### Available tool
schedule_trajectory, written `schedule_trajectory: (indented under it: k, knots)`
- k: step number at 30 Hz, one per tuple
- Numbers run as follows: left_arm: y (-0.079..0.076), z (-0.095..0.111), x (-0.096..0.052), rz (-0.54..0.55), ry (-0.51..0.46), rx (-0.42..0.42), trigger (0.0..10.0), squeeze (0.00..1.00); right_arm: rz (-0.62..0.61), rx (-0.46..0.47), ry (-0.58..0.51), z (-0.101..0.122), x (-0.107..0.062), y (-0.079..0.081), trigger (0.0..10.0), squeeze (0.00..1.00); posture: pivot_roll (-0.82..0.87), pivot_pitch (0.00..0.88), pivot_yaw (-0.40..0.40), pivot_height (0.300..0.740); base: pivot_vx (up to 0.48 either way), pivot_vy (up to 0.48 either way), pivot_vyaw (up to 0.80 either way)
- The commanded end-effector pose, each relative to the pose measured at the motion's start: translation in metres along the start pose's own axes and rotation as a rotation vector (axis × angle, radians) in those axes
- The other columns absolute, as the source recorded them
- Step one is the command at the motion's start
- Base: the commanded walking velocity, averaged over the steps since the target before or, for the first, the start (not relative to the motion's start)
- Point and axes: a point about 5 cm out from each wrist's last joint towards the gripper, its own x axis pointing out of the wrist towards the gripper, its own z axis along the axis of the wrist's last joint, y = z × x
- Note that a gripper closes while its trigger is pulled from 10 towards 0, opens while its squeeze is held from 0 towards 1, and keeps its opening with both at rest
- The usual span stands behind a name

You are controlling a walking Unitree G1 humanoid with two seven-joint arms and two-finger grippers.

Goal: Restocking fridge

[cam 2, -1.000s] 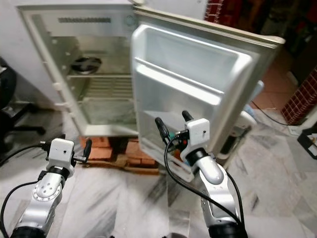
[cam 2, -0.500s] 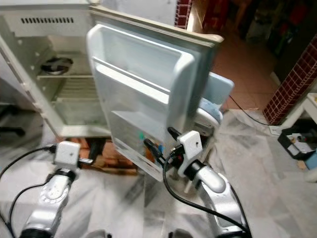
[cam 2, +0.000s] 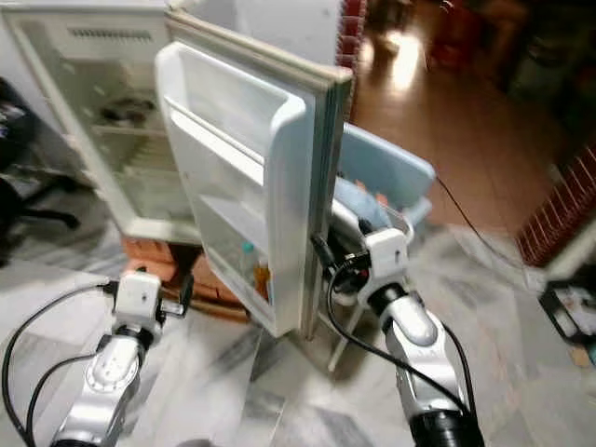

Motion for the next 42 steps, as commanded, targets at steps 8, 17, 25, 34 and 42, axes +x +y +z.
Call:
schedule_trajectory:
  k: [8,17,25,34,42]
  knots:
    - [0.013,0.003,-0.007,0.043,-0.027,-0.02,10.0,0.0,-0.059,-0.016,-0.028,0.003,0.004,0.002,10.0,0.0,0.03,0.0,-0.02,0.74,0.0,0.0,0.65]
    - [0.017,-0.001,-0.013,0.058,-0.013,-0.028,10.0,0.0,-0.201,0.008,0.019,-0.014,-0.016,-0.001,10.0,0.0,0.02,0.0,-0.01,0.74,0.392,0.0,0.0]
    - [0.013,0.0,-0.012,0.038,-0.015,-0.029,10.0,0.0,-0.228,-0.019,0.006,-0.01,-0.015,-0.002,10.0,0.0,0.02,0.0,-0.012,0.74,0.448,0.0,0.0]
    - [0.009,-0.003,-0.013,0.032,0.002,-0.036,10.0,0.0,-0.272,-0.013,0.012,-0.01,-0.023,-0.013,10.0,0.0,0.01,0.0,-0.016,0.74,0.094,0.0,0.0]
    - [0.007,-0.005,-0.015,0.024,0.012,-0.037,10.0,0.0,0.1,0.168,0.062,-0.015,-0.037,0.014,10.0,0.0,0.01,0.0,-0.018,0.74,0.0,0.0,0.0]
